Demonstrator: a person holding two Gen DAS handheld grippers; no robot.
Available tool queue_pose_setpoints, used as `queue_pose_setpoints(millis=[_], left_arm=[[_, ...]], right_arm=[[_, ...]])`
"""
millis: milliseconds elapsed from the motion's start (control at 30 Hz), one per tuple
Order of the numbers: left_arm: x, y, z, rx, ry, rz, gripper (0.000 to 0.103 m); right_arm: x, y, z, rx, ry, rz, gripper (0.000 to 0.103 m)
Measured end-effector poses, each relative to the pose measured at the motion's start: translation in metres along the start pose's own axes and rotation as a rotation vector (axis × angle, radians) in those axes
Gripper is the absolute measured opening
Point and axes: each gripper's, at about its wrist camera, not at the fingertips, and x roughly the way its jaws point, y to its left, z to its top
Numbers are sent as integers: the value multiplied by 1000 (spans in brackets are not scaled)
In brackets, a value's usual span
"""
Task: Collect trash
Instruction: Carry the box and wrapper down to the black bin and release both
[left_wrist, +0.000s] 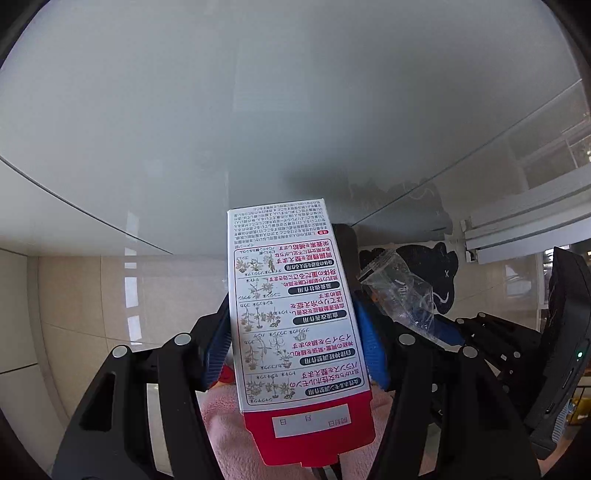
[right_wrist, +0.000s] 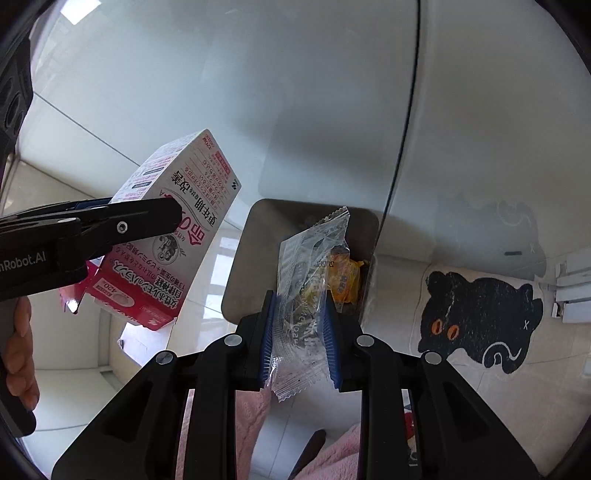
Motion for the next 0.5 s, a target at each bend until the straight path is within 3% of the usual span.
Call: queue_pose_setpoints(millis=[167, 267, 333, 500], left_arm=[[28, 10, 4, -37, 38, -14, 59], [34, 15, 9, -40, 53, -10, 61], [36, 14, 12, -44, 63, -22, 61], [28, 18, 19, -44, 47, -36, 82]], right_arm=[[24, 0, 6, -1, 19, -11, 29], [26, 2, 8, 4, 16, -8, 42], [26, 3, 10, 4, 13, -11, 57], [23, 6, 13, -5, 14, -35, 73]])
